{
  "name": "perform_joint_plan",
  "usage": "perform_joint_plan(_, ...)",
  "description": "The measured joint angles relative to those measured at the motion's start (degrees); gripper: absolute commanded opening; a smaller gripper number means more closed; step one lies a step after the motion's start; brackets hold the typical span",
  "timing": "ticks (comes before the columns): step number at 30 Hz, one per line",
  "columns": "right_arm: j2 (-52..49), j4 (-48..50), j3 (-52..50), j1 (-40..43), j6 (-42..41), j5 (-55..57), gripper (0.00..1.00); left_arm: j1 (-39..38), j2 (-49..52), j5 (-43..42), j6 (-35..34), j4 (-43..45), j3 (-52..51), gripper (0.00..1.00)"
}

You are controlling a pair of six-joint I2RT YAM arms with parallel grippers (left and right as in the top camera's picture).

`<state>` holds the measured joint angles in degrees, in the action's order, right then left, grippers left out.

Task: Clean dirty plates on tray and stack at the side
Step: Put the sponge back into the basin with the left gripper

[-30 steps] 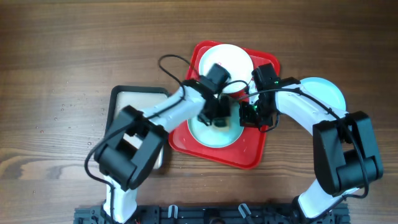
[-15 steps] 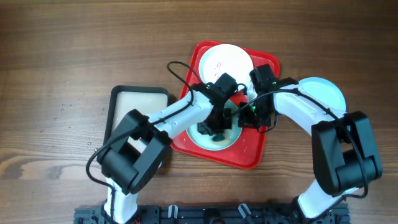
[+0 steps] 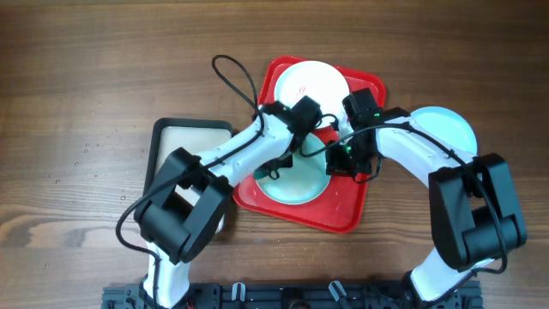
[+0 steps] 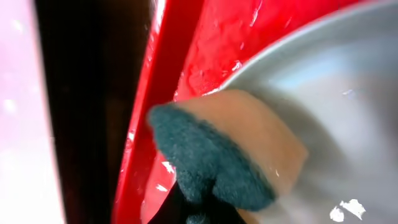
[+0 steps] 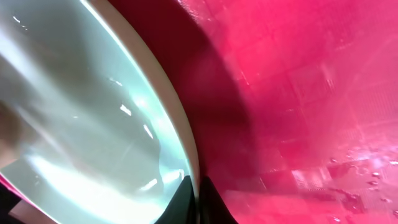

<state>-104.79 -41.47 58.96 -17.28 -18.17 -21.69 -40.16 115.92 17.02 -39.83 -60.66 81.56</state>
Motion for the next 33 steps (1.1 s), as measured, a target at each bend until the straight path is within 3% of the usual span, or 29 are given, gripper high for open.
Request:
perform_joint_plan(5,0.0,-0.7,0.0,0.35,0.04,0.63,0.05,1.44,-2.99,-5.03,0.02,-2.62,5.57,0.04)
perform_joint_plan(9,0.0,-0.87,0.0,0.35,0.04,0.76,0.04,3.74,-13.53,-8.41,0.13,-6.86,6.86,0.04)
perform_joint_plan(15,0.0,1.77,0.0,0.35,0.07,1.66,0.04,18.05,-22.25,-4.68,2.05,-15.56,7.1,0.04)
perform_joint_plan(17,0.0,2.19,0.0,0.35,0.04,1.84,0.04,21.59,-22.12,-3.89,2.86,-14.88,4.31,0.04)
perform_joint_plan(23,0.04,0.57,0.09,0.35,0.02,2.03,0.04,31.23,-21.51,-9.73,7.43,1.49,-14.67,0.04)
perform_joint_plan(26,1.55,-5.33,0.11,0.31,-0.37,5.75,0.04,33.73,-21.35,-14.78,10.34,7.69,-21.31,0.2)
perform_joint_plan(28,4.13,-8.59,0.11,-0.31,-1.2,9.73,0.04,34.23,-21.35,-15.91,11.28,8.31,-22.73,0.22)
perform_joint_plan(33,17.75,-11.63,0.17,-6.23,-4.33,22.53,0.04,34.29,-21.35,-17.79,13.11,8.66,-23.06,0.4)
